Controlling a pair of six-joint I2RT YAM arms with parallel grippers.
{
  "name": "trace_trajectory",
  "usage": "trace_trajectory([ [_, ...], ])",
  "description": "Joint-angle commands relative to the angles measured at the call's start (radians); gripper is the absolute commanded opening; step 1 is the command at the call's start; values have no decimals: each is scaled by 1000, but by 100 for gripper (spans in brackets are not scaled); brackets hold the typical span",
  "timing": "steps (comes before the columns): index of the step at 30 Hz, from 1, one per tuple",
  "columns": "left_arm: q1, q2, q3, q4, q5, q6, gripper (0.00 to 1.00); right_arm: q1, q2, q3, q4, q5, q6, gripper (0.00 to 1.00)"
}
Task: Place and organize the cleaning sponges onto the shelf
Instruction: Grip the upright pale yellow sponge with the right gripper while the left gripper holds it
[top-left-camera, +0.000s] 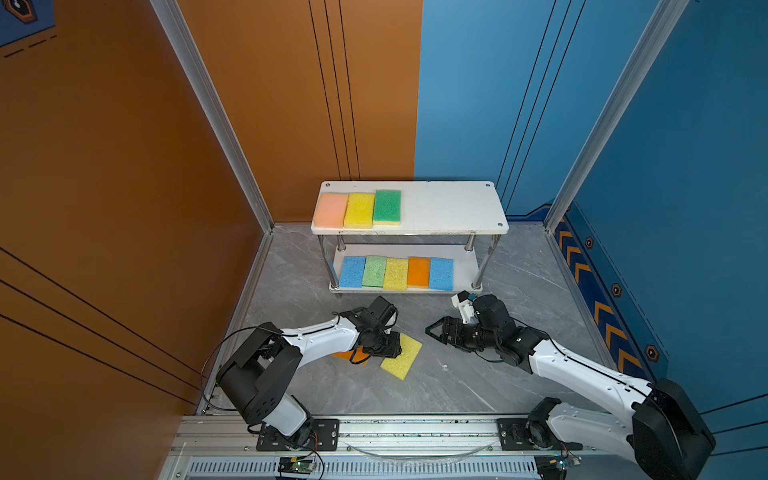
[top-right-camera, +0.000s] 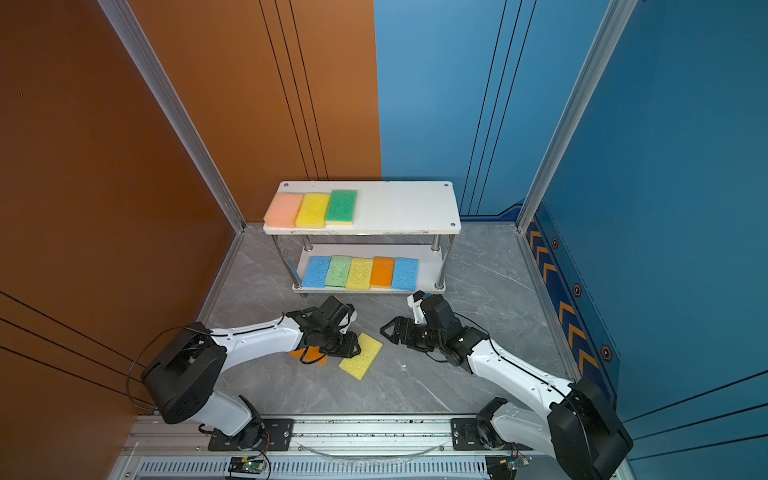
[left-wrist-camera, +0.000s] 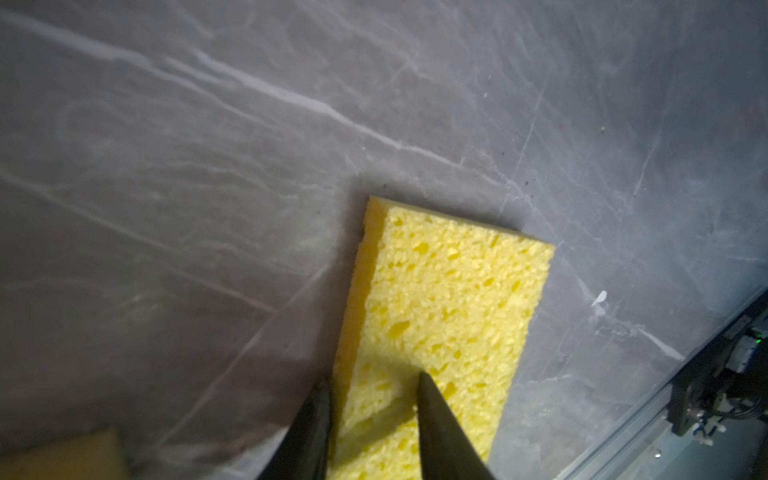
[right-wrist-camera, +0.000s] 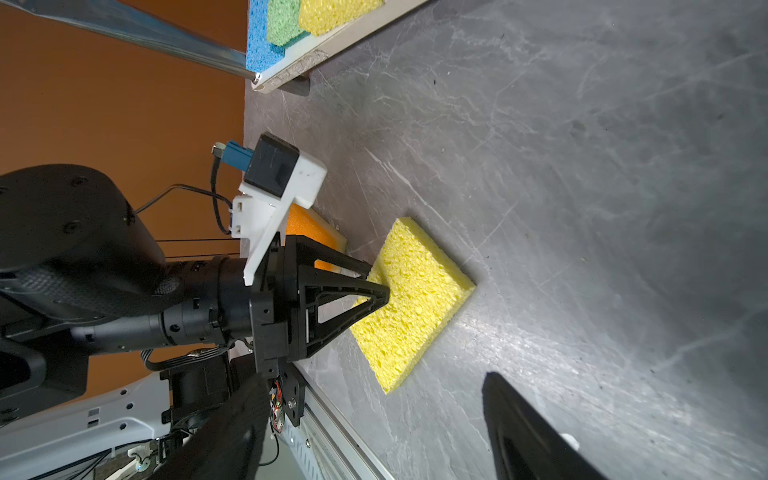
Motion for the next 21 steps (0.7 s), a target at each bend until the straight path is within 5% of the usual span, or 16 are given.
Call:
trace_trajectory([
  [1, -11, 19, -15, -31, -3, 0, 22, -4, -21, -6, -33, 18, -15, 82],
  [10, 27, -75, -50, 8, 48, -68, 4, -4, -31, 24, -99, 42, -42, 82],
  [16, 124, -280, -217, 270, 89, -316, 2, 14, -30, 64, -148, 74, -61, 79],
  [21, 126, -429, -337, 423, 1, -518, 2, 97, 8, 118, -181, 126, -78, 75],
])
